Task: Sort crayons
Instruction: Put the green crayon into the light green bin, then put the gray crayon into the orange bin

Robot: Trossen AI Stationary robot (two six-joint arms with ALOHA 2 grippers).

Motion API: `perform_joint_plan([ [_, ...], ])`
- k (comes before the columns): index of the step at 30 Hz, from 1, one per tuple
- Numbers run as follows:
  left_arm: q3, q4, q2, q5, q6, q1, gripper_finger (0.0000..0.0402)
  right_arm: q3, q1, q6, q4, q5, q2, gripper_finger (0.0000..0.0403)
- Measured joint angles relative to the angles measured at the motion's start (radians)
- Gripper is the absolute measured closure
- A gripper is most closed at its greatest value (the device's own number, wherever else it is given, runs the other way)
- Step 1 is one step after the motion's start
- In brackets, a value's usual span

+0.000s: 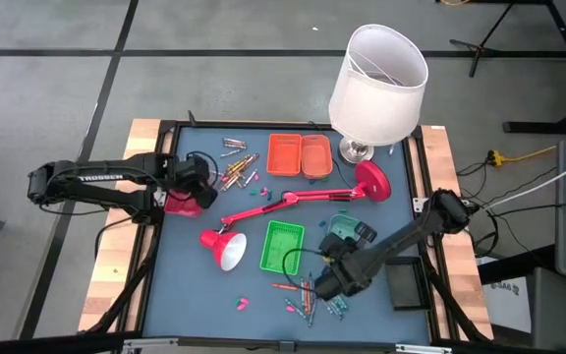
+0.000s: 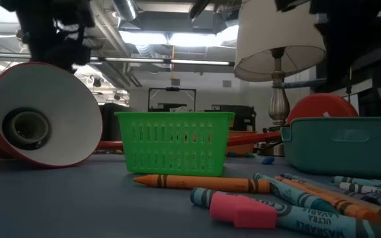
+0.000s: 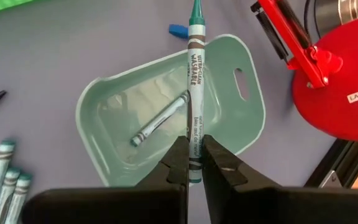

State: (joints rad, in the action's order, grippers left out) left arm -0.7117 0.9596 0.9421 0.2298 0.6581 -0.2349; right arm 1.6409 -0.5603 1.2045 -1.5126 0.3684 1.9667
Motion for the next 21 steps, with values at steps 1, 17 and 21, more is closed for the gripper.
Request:
perform_joint_plan([
  [1, -0.014, -0.011, 0.0, 0.001, -0.021, -0.005, 0.0301, 0.0, 0.007, -0.006, 0.001, -0.005, 0.0, 0.0381],
  [17, -0.072, -0.267, 0.102, -0.122, -0.549, -0.226, 0.0301, 0.0, 0.024, -0.009, 0.0, -0.022, 0.0, 0.0279],
  [21, -0.072, -0.265, 0.186, -0.151, -0.705, -0.309, 0.0301, 0.0, 0.024, -0.01, 0.0, -0.021, 0.0, 0.027],
])
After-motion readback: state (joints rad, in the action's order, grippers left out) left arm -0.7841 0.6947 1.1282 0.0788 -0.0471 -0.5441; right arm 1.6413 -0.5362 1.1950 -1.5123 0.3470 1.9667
